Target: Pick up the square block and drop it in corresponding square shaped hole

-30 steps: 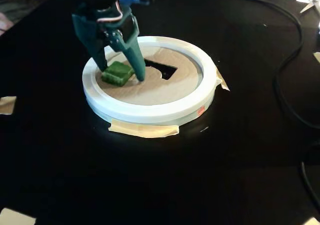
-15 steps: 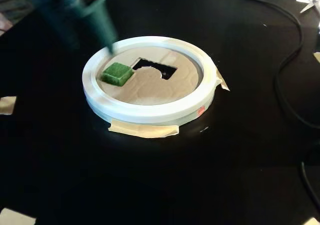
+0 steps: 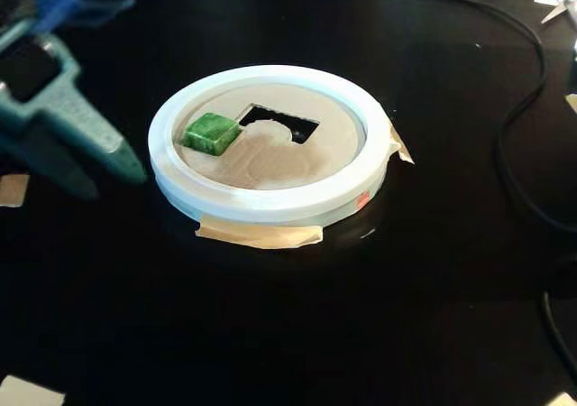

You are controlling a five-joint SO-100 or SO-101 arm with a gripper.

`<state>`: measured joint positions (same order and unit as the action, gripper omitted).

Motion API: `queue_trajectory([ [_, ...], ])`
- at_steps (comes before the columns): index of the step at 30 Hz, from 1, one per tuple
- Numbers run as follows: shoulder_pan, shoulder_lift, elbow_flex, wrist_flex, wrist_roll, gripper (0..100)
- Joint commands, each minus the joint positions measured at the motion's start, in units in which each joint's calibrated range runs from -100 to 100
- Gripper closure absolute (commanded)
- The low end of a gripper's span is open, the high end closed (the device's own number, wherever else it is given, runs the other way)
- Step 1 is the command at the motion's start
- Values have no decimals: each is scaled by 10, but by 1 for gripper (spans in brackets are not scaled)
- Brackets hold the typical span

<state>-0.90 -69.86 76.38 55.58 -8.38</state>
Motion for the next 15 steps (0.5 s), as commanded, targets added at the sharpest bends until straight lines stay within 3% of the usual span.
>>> queue_trajectory([
  [1, 43, -232, 168, -84, 6, 37],
  [7, 131, -292, 234, -70, 30, 37],
  [15, 131, -284, 235, -17, 53, 38],
])
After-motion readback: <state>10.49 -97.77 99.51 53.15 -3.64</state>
